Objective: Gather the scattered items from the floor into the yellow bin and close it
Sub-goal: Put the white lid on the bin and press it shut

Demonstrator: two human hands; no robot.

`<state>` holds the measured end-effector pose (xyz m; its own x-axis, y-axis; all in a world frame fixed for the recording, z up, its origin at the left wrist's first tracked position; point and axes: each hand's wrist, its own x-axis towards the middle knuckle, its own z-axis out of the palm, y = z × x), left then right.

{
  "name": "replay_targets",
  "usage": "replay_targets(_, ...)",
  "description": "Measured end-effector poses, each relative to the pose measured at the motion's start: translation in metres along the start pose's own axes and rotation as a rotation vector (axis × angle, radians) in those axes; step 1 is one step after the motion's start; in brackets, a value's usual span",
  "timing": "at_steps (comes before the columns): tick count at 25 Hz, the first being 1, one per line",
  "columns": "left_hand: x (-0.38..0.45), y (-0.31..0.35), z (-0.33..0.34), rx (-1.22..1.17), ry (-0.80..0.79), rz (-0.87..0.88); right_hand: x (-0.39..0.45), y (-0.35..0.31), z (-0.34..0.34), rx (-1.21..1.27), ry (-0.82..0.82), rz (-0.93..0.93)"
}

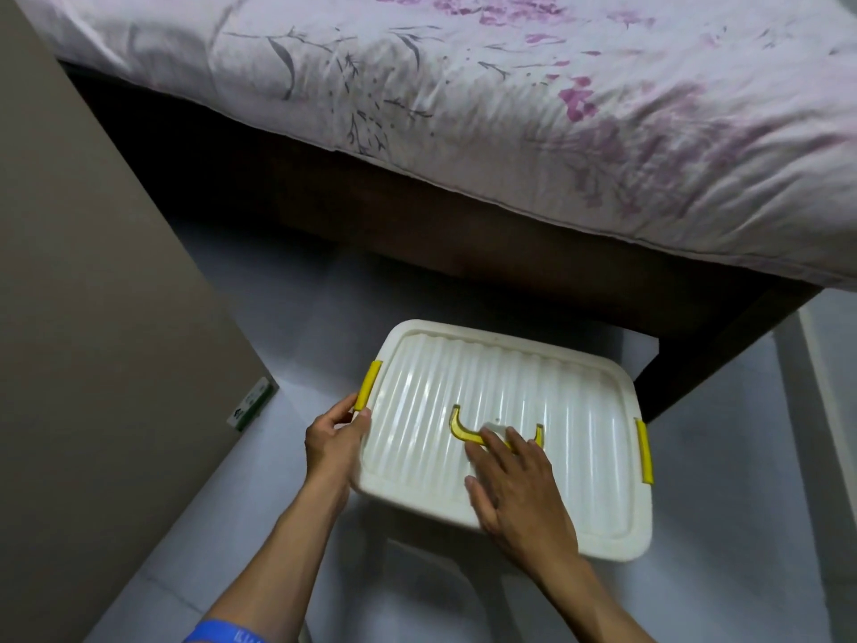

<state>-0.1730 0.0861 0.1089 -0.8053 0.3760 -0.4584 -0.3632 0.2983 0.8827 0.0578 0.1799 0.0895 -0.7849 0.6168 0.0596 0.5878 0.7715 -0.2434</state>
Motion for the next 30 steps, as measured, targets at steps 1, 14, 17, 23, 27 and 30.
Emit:
replay_targets(1,0.000,-0.001,0.002,0.068,0.010,0.035,0.002,0.001,0.000,0.011,-0.009,-0.002)
replay_targets(14,-0.093,-0.053,-0.019,0.415,-0.031,0.209,-0.104,0.078,-0.060,0.387,0.003,0.459)
replay_targets(17,-0.090,-0.048,-0.031,0.489,-0.088,0.250,-0.107,0.085,-0.063,0.295,-0.025,0.360)
replay_targets(23,-0.073,-0.044,-0.028,0.503,-0.042,0.246,-0.111,0.096,-0.039,0.198,0.024,0.409)
replay_targets(27,-0.046,-0.024,-0.024,0.574,-0.067,0.255,-0.099,0.092,-0.026,0.212,0.153,0.425)
replay_targets(30,-0.026,-0.008,-0.008,0.573,-0.138,0.294,-0.081,0.099,-0.024,0.246,0.192,0.453)
